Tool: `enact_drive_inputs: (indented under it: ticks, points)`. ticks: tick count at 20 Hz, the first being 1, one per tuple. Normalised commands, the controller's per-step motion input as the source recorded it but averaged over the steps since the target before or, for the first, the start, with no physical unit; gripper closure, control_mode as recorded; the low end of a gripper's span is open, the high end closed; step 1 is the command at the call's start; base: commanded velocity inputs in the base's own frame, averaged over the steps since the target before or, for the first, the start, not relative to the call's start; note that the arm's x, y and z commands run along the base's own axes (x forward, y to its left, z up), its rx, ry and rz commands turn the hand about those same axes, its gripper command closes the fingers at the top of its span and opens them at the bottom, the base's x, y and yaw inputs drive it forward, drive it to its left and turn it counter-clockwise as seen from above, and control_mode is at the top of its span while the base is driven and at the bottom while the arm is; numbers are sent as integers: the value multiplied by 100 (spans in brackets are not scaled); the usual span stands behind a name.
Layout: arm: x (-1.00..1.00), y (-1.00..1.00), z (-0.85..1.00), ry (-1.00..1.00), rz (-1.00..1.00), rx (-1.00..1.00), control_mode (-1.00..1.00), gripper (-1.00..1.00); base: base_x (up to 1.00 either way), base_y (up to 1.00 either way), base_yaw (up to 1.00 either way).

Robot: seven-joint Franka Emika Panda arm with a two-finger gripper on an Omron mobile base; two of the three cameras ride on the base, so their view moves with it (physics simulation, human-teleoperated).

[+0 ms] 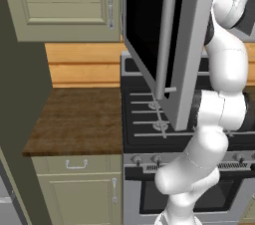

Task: Pick the onion from the sink and place it in the bowl. Then pick the bowl and place it in the microwave. Then close the microwave door and press the start button.

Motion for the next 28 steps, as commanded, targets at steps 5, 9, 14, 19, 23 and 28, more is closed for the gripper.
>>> enact_drive_inputs:
  ticks: [5, 9, 14, 19, 23, 28]
  points:
    - [48, 0, 0, 0, 3, 0, -100, 100, 0, 0, 0]
    - [28, 0, 0, 0, 0, 0, -100, -100, 0, 0, 0]
    - [10, -1, 0, 0, 0, 0, -100, -100, 0, 0, 0]
    - [-35, 0, 0, -14, 0, 1, -100, -100, 0, 0, 0]
    - [-68, 0, -3, -13, 0, 0, -100, -100, 0, 0, 0]
    - [-67, -13, -21, -5, 0, 0, -100, -100, 0, 0, 0]
